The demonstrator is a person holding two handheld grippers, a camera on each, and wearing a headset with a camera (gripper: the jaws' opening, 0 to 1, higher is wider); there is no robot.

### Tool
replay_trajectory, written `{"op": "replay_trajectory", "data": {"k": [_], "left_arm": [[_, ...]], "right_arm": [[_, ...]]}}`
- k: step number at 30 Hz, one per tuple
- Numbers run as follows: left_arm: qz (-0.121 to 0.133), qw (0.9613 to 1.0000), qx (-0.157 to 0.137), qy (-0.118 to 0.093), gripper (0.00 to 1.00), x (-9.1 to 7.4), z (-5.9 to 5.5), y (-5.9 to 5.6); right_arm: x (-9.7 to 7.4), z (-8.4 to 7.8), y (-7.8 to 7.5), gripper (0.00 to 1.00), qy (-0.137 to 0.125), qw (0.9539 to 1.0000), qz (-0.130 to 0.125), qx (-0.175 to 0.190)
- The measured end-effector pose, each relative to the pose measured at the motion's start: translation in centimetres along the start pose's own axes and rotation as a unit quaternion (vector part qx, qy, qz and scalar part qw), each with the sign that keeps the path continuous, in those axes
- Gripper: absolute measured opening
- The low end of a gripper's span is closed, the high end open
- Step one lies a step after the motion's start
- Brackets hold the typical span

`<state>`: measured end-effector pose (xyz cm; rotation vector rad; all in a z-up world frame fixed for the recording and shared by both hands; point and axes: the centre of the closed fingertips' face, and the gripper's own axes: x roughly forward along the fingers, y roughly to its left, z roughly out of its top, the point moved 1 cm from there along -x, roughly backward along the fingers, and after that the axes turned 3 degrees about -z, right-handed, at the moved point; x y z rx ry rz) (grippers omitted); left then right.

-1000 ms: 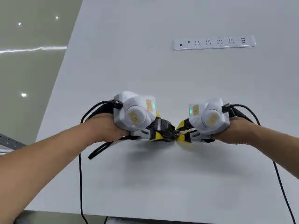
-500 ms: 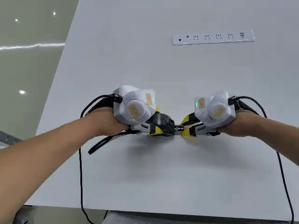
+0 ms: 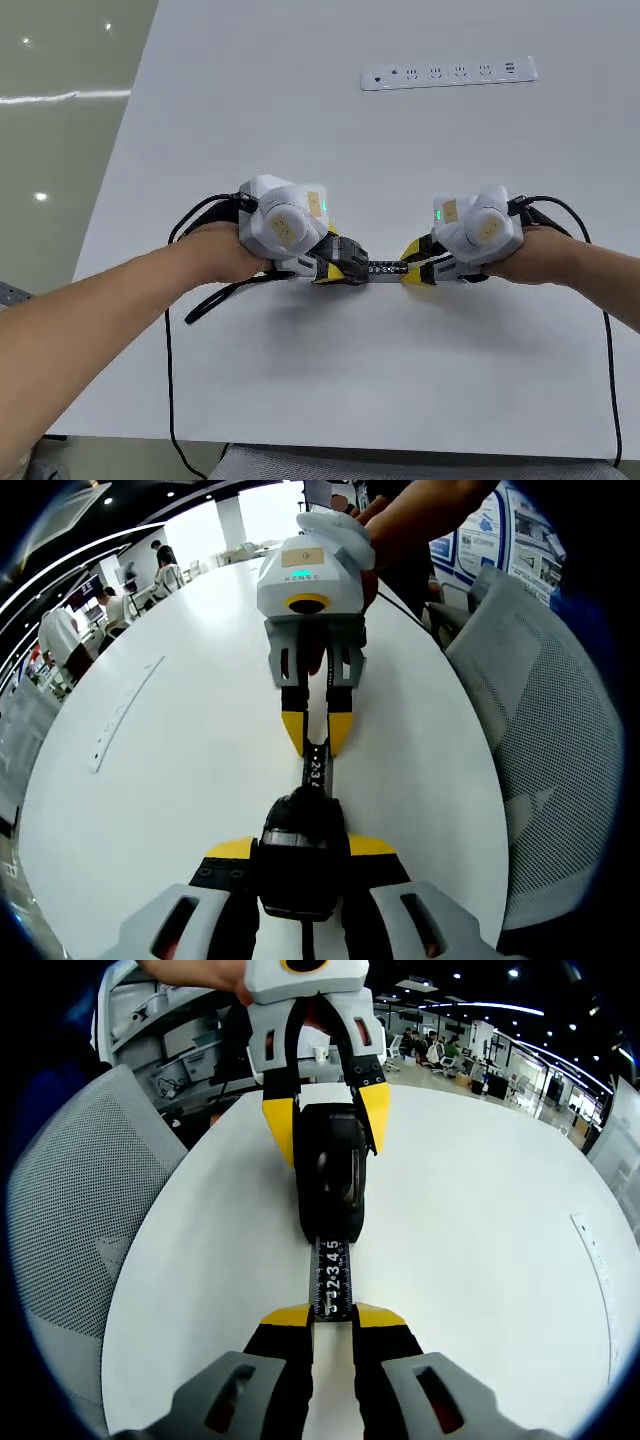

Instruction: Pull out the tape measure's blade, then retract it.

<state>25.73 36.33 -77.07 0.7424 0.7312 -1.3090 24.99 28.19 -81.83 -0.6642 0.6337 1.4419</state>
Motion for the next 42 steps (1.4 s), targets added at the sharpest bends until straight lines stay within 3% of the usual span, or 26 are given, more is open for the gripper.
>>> {"op": "replay_trajectory", "data": {"k": [42], "left_arm": [[-0.004,0.9999,0.008,0.006,0.27,-0.4,0.6,-0.5]], "right_arm": [[-6.0,-5.5,0.1,0.1,0.022,0.999,0.003,0.038]]}}
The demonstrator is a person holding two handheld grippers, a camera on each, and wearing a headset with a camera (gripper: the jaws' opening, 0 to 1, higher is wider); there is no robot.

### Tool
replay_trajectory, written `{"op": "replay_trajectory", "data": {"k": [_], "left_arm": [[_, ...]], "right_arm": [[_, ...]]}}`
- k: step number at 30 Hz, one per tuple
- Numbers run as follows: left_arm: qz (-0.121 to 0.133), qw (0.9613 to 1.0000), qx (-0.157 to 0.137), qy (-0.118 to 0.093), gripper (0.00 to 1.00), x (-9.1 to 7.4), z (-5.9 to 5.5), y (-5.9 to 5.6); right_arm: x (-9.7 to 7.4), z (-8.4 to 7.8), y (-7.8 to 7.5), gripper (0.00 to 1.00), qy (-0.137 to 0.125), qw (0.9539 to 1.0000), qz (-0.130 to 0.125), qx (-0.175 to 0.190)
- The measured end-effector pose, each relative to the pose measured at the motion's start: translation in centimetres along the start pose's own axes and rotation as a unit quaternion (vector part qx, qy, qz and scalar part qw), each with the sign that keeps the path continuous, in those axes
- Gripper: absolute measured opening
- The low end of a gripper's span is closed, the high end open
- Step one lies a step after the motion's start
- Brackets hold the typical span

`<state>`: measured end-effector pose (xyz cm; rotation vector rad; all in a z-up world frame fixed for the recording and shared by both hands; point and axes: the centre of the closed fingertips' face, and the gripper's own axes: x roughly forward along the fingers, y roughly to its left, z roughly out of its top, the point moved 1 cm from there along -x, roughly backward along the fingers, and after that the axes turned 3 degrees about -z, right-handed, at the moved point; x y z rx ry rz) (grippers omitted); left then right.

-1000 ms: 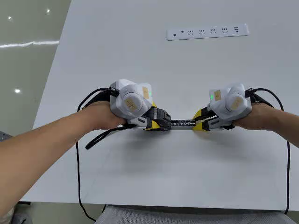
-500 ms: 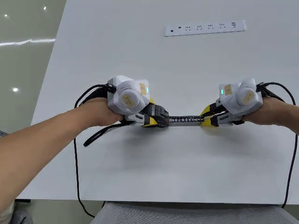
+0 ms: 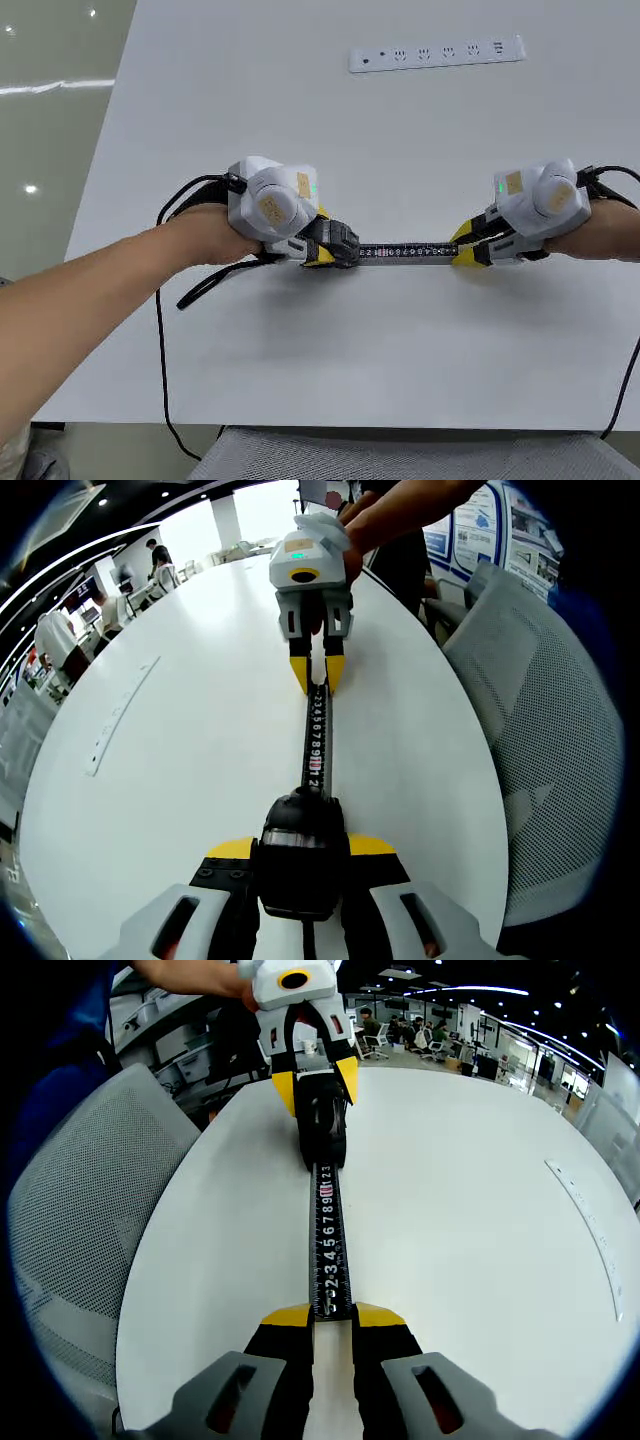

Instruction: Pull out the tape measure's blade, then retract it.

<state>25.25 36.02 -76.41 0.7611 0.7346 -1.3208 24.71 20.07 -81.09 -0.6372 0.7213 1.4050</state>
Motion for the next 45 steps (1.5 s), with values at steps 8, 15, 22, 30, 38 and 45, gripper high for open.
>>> {"op": "replay_trajectory", "data": {"k": [8,15,22,30,38,45], "left_arm": [[-0.001,1.0,0.002,0.001,0.27,0.1,0.0,0.0],[-0.001,1.0,0.002,0.001,0.27,0.0,0.0,0.0],[-0.001,1.0,0.002,0.0,0.27,0.1,0.0,0.0],[-0.002,1.0,0.003,0.001,0.27,0.1,0.0,0.0],[-0.002,1.0,0.003,0.001,0.27,0.1,-0.1,0.0],[-0.002,1.0,0.003,0.001,0.27,0.1,-0.1,0.0]], "right_arm": [[-1.4,-1.6,-0.5,0.1,0.013,0.9999,-0.004,0.006],[-2.6,-2.9,-0.9,0.1,0.022,0.9996,-0.008,0.013],[-3.4,-3.9,-1.3,0.1,0.033,0.9993,-0.009,0.017],[-4.6,-4.8,-1.5,0.1,0.041,0.9989,-0.013,0.02],[-5.3,-5.6,-1.5,0.1,0.046,0.9986,-0.014,0.021],[-5.5,-6.2,-1.6,0.1,0.049,0.9984,-0.015,0.024]]}}
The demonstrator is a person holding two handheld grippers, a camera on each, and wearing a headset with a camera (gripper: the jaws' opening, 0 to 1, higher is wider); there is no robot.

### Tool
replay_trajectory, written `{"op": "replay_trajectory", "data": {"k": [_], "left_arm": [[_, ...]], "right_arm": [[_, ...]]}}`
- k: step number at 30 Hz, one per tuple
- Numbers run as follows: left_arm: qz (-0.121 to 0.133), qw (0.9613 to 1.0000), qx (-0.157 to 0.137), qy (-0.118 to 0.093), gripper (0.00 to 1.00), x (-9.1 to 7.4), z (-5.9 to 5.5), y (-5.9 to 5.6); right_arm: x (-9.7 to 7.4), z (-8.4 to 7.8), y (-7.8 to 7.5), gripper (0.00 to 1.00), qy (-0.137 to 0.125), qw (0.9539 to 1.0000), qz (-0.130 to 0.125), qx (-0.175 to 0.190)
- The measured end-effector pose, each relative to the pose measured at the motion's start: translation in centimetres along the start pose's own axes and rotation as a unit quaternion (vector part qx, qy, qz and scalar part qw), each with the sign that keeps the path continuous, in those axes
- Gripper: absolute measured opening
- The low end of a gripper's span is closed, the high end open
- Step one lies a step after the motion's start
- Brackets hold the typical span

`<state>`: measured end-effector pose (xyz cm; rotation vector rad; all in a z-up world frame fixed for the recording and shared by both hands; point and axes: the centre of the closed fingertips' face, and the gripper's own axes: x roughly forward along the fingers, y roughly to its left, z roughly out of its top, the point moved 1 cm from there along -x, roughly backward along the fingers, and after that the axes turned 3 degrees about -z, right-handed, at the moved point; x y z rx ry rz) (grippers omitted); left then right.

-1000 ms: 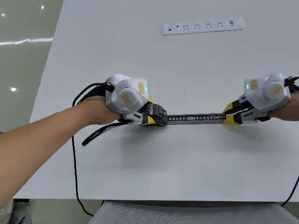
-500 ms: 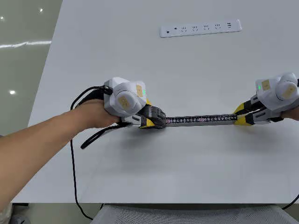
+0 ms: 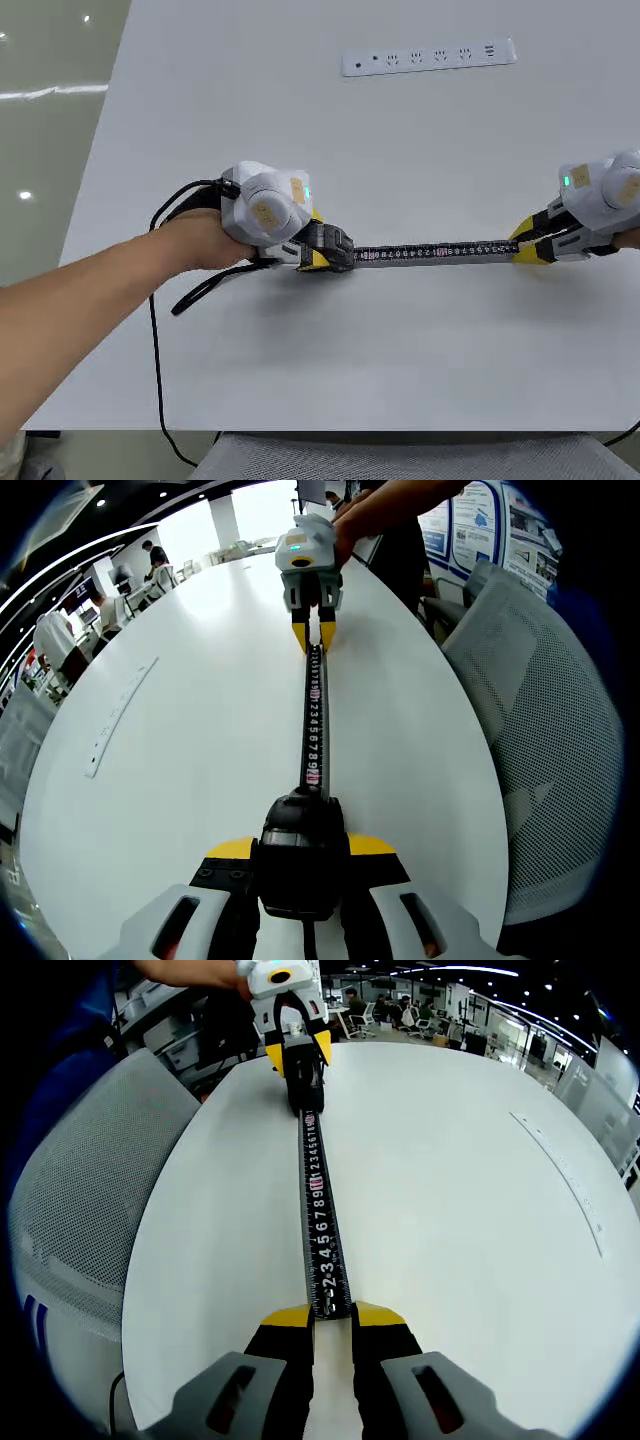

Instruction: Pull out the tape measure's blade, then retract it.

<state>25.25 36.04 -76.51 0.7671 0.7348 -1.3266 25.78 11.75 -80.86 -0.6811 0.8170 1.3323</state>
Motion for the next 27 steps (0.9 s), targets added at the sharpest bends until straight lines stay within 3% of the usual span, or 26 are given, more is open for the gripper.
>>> {"op": "replay_trajectory", "data": {"k": [16,20,27], "left_arm": [[0.002,1.0,0.002,0.0,0.28,0.23,0.02,0.09],[0.007,1.0,0.003,0.001,0.28,0.38,0.0,0.2],[0.021,0.9998,-0.002,-0.002,0.3,0.41,-0.17,0.44]], "right_arm": [[0.44,-0.08,0.35,0.12,0.012,0.9998,-0.005,-0.015],[0.51,0.04,0.54,0.12,0.019,0.9991,-0.013,-0.035],[0.51,0.13,0.51,0.14,0.024,0.9987,-0.027,-0.035]]}}
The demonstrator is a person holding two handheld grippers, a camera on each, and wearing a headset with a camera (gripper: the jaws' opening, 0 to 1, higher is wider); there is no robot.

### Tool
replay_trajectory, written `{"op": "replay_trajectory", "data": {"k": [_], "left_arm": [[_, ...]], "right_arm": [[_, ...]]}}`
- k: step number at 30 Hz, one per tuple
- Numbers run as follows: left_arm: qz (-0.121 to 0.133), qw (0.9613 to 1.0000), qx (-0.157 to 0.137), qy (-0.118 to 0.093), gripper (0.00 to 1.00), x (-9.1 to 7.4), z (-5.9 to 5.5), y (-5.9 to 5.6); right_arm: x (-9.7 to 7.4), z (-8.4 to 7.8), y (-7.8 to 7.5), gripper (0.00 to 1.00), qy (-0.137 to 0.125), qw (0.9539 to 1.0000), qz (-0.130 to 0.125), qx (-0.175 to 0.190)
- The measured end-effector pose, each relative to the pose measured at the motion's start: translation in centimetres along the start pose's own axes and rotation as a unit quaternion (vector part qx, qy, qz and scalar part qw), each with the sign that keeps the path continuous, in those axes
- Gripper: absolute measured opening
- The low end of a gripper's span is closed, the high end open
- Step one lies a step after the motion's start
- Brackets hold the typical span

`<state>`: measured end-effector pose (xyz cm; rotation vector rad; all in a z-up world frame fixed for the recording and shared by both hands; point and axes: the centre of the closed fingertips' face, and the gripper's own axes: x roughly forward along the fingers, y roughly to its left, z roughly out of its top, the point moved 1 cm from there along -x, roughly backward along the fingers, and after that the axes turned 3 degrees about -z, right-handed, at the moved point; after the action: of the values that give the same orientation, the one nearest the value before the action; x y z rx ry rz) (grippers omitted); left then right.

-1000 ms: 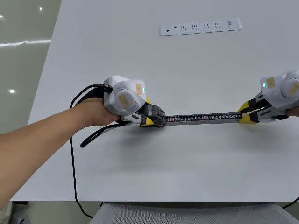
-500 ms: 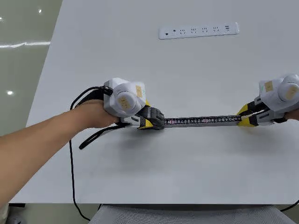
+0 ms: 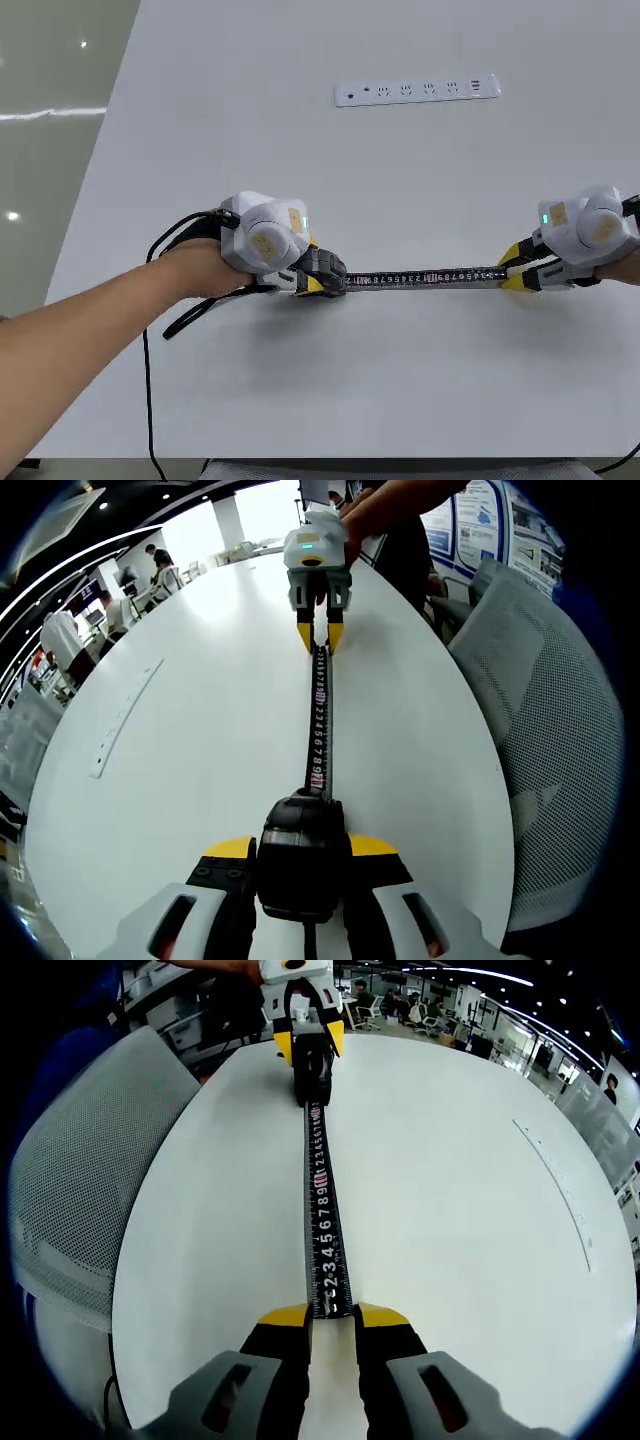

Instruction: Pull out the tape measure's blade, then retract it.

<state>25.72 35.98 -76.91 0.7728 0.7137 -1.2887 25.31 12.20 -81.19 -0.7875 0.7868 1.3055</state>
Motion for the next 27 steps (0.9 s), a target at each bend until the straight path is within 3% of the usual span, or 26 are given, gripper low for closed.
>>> {"op": "replay_trajectory", "data": {"k": [8,12,14,18,24,27], "left_arm": [[0.021,0.9989,-0.041,-0.003,0.33,-0.2,-0.3,0.3],[0.038,0.9968,-0.071,-0.002,0.37,-0.4,-0.5,0.7],[0.048,0.9942,-0.096,-0.008,0.39,-0.6,-0.4,0.9],[0.062,0.9909,-0.118,-0.011,0.42,-1.1,-0.5,1.1],[0.077,0.9868,-0.142,-0.014,0.4,-1.9,-0.8,0.4],[0.093,0.9824,-0.161,-0.016,0.42,-2.4,-1.1,0.2]], "right_arm": [[0.1,0.2,-0.2,0.15,0.002,0.9996,-0.025,0.013],[-0.1,0.1,-0.4,0.17,-0.001,0.9985,-0.038,0.04],[-0.2,0.0,-0.5,0.18,-0.002,0.9977,-0.047,0.049],[-0.2,-0.1,-0.4,0.2,-0.005,0.9958,-0.059,0.07],[-0.4,-0.1,0.0,0.25,-0.009,0.9925,-0.077,0.094],[-0.8,0.0,0.1,0.28,-0.016,0.9896,-0.09,0.111]]}}
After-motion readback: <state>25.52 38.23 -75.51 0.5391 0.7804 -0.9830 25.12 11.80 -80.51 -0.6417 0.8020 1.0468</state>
